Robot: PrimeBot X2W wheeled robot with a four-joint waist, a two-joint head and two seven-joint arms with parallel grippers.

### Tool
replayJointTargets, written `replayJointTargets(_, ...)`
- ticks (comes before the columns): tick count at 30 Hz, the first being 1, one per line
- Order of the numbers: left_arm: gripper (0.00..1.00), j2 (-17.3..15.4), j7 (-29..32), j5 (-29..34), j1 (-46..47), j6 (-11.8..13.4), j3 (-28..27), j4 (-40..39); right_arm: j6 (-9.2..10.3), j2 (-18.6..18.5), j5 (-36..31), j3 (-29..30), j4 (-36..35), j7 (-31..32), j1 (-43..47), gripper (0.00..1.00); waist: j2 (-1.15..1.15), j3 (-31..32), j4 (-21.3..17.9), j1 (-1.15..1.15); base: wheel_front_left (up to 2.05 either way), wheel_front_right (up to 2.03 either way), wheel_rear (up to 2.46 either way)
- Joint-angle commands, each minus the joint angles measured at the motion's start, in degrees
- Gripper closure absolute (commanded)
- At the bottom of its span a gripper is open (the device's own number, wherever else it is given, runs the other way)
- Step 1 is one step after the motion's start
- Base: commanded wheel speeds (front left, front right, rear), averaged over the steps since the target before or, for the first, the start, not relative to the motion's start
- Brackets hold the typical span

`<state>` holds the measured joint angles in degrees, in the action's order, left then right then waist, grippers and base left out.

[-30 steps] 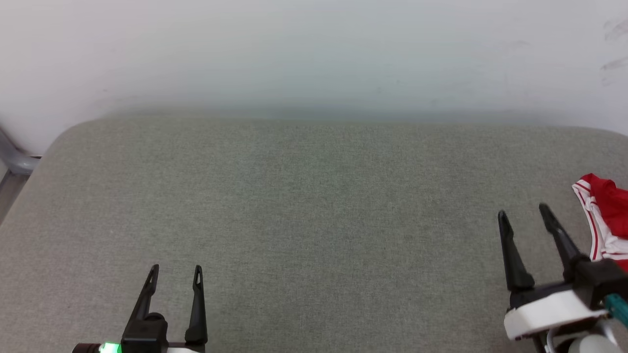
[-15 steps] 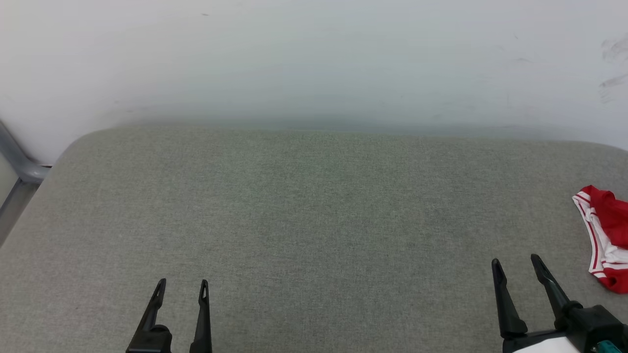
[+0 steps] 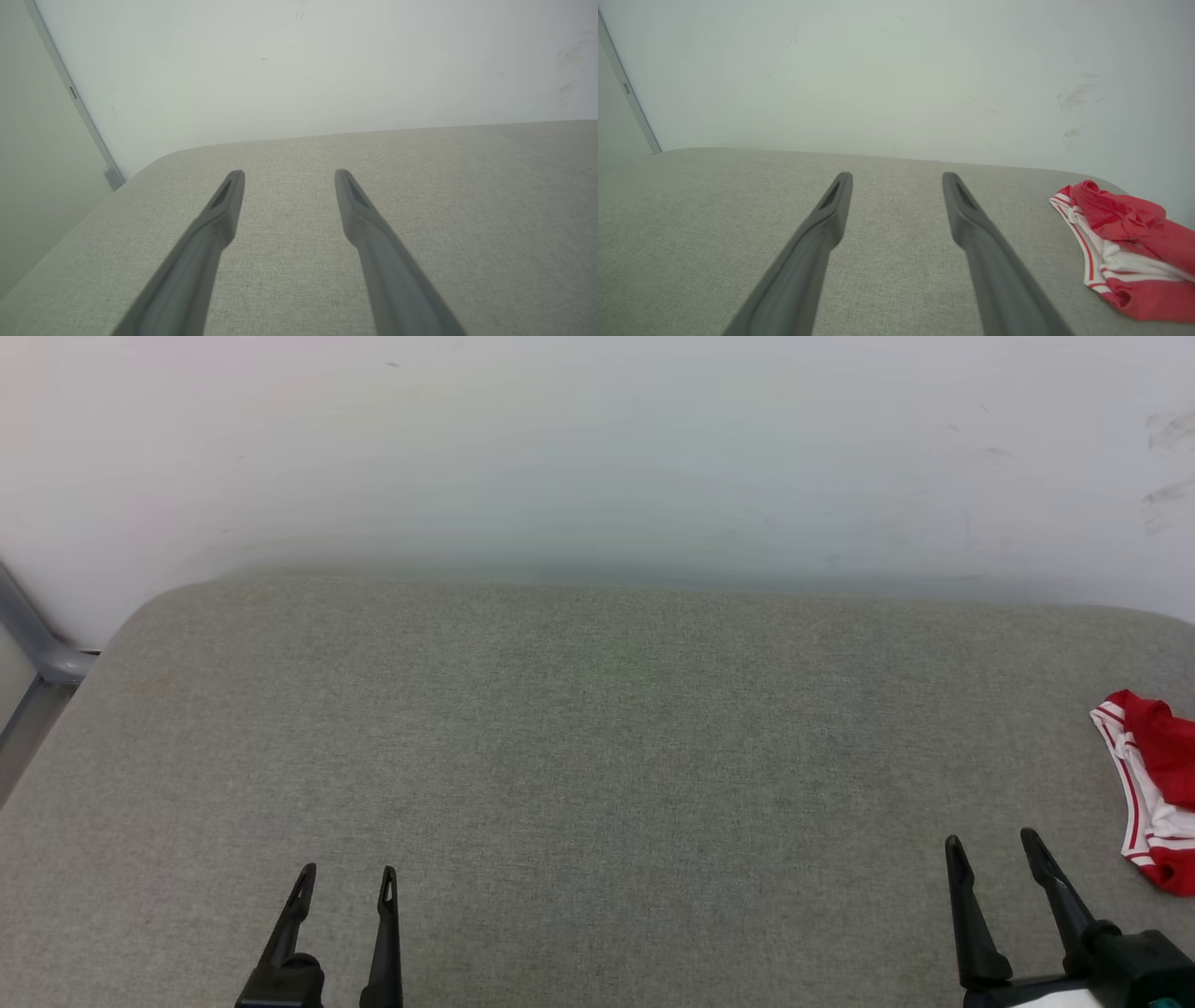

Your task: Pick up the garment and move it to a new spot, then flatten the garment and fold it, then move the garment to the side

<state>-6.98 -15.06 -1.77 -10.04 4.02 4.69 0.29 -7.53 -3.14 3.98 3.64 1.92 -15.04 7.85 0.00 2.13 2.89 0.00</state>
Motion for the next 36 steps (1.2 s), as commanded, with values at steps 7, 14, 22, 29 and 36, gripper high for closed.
replayJointTargets(7, 1.0, 0.46, 0.29, -0.73, -0.42, -0.14, 0.28, 2.15, -0.01, 0.02, 0.8, -0.11, 2.23, 0.3, 0.6, 1.0, 0.0, -0.03, -0.03, 0.01, 0.0, 0.0, 0.0)
replayJointTargets(14, 1.0, 0.46, 2.0, -9.94, 1.12, -1.15, -0.41, 3.03, -0.01, -0.11, 9.56, -0.02, 3.11, 2.21, -0.83, 1.0, 0.0, -0.16, -0.19, 0.01, 0.0, 0.0, 0.0)
replayJointTargets(22, 1.0, 0.5, 3.85, -19.45, 2.98, -2.36, -1.14, 4.44, 0.0, -0.24, 18.62, 0.12, 4.13, 4.23, -2.43, 1.0, 0.0, -0.31, -0.38, 0.01, 0.0, 0.0, 0.0)
replayJointTargets(29, 1.0, 0.58, 5.32, -26.98, 4.44, -3.32, -1.78, 5.52, 0.0, -0.32, 25.82, 0.26, 4.91, 5.87, -3.66, 1.0, 0.0, -0.43, -0.54, 0.01, 0.0, 0.0, 0.0)
replayJointTargets(36, 1.0, 0.68, 6.74, -33.91, 5.77, -4.21, -2.43, 6.42, 0.01, -0.38, 32.47, 0.41, 5.65, 7.41, -4.8, 1.0, 0.0, -0.56, -0.7, 0.01, 0.0, 0.0, 0.0)
